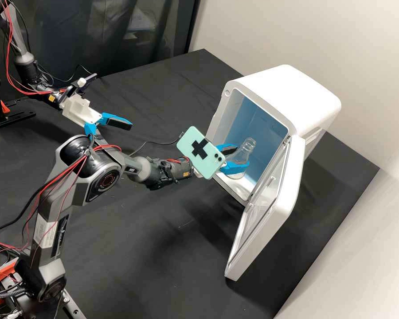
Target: Place the flask in the incubator
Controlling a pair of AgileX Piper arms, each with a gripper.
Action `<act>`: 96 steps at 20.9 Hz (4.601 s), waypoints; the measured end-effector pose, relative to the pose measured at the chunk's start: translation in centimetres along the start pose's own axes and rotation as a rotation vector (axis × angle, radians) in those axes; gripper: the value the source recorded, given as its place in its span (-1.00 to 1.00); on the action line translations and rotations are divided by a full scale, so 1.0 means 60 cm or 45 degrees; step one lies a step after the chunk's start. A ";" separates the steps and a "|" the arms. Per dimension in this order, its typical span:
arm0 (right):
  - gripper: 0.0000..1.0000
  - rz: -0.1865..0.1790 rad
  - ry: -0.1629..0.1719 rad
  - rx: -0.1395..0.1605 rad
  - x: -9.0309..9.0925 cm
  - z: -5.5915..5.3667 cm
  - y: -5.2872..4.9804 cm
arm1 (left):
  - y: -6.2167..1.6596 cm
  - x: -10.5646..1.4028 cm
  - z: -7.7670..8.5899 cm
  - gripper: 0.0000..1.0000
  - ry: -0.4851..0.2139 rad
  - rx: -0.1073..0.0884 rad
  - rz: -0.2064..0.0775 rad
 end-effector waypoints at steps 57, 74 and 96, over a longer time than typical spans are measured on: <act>-1.00 -0.135 -0.246 -0.369 0.142 -0.050 -0.149 | -0.002 0.014 0.001 1.00 0.023 -0.027 0.013; 1.00 -0.136 -0.275 -0.388 0.148 -0.041 -0.141 | -0.002 0.013 0.000 1.00 0.025 -0.027 0.015; 1.00 -0.231 -0.351 -0.309 0.143 -0.014 -0.152 | 0.000 0.012 -0.003 1.00 0.037 -0.029 0.020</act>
